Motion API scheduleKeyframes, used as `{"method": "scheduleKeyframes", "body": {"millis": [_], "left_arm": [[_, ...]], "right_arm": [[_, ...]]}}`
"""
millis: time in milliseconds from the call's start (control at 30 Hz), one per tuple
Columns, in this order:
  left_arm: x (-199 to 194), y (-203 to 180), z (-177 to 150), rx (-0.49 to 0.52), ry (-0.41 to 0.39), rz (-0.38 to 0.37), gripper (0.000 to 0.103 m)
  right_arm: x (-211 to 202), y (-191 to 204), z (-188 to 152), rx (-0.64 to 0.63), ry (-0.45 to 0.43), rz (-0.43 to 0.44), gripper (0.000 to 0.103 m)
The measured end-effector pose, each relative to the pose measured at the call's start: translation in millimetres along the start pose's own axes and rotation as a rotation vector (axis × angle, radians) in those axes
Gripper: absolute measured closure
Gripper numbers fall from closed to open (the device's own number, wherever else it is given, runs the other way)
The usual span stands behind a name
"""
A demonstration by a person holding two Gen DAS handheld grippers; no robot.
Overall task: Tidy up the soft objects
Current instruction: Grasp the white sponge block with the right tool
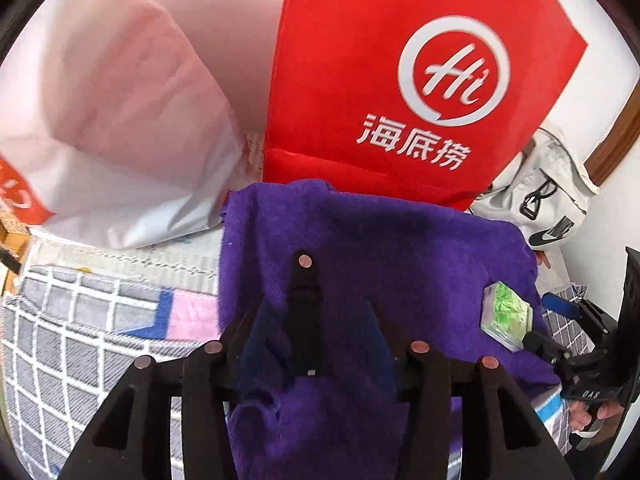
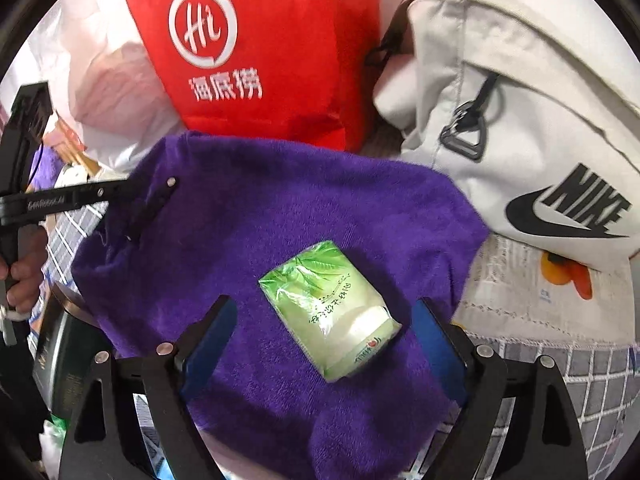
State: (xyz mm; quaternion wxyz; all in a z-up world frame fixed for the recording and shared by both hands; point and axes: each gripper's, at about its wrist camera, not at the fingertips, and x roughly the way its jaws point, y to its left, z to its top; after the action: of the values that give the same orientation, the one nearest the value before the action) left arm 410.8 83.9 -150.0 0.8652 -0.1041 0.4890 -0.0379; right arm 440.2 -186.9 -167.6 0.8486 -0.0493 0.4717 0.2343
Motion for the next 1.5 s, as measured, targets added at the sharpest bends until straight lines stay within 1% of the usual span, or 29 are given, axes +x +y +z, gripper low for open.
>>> {"method": "scheduleKeyframes", "body": {"millis": [133,200,367,433,467,500,633,700,800,867,933,1100,1300,1333,1400,1467,1500], "left_arm": [[-30.6,-2.8,-8.5,0.016,-0.034,0.042,0.057],[-48.1,-1.9,-12.9,0.019,-0.047,0.049,0.057],[-93.7,4.8,-31.4,0.02,-0.091,0.049,0.057],[-109.3,4.6,-45.5,0.019,-0.104,0.052,0.057],[-109.8,2.1,-50.4,0.017,-0.105,0.047,0.057],[-116.8,3.7,-58.5,0.016,-0.108,0.033,0.057],[-132.2,13.9,-83.9,-0.007,-0.108,0.026,0.057],[-138.8,20.2,-99.1,-0.016,-0.106,0.033,0.057],[-145.0,27.4,-119.7,-0.022,-0.108,0.053,0.057],[-147.1,30.8,-132.0,-0.025,-0.11,0.061,0.057],[-148.4,36.5,-143.8,-0.04,-0.109,0.048,0.057],[-145.6,46.4,-166.1,-0.057,-0.095,0.012,0.057],[-143.8,53.8,-183.3,-0.051,-0.08,0.002,0.056],[-144.3,55.4,-185.7,-0.05,-0.081,0.005,0.055],[-144.7,57.6,-187.8,-0.049,-0.083,0.007,0.051],[-144.7,60.3,-190.4,-0.051,-0.081,0.007,0.051],[-144.9,61.1,-191.6,-0.053,-0.081,0.005,0.051]], "right_arm": [[-19.8,8.3,-3.5,-0.013,-0.014,-0.077,0.014],[-35.0,13.4,-9.6,-0.011,-0.04,-0.087,0.014],[-72.7,29.3,-29.6,-0.021,-0.095,-0.053,0.014],[-86.8,38.3,-40.1,-0.004,-0.116,0.0,0.014],[-89.9,42.7,-43.2,0.005,-0.126,0.009,0.014],[-95.2,49.1,-50.1,0.011,-0.125,0.028,0.014],[-104.3,74.5,-70.1,0.005,-0.118,0.032,0.014],[-105.4,84.6,-79.2,-0.001,-0.113,0.04,0.015],[-103.2,100.7,-91.8,-0.038,-0.095,0.037,0.018],[-100.4,109.6,-99.0,-0.059,-0.078,0.043,0.027],[-96.9,117.7,-104.9,-0.082,-0.057,0.053,0.029],[-83.0,139.1,-115.0,-0.153,-0.006,0.055,0.031],[-57.2,157.7,-117.6,-0.25,0.06,-0.035,0.031],[-50.4,159.9,-118.0,-0.26,0.08,-0.05,0.033],[-40.0,161.4,-118.6,-0.264,0.12,-0.046,0.038],[-30.5,161.6,-120.3,-0.262,0.159,-0.031,0.048],[-29.3,162.1,-121.1,-0.267,0.155,-0.038,0.052]]}}
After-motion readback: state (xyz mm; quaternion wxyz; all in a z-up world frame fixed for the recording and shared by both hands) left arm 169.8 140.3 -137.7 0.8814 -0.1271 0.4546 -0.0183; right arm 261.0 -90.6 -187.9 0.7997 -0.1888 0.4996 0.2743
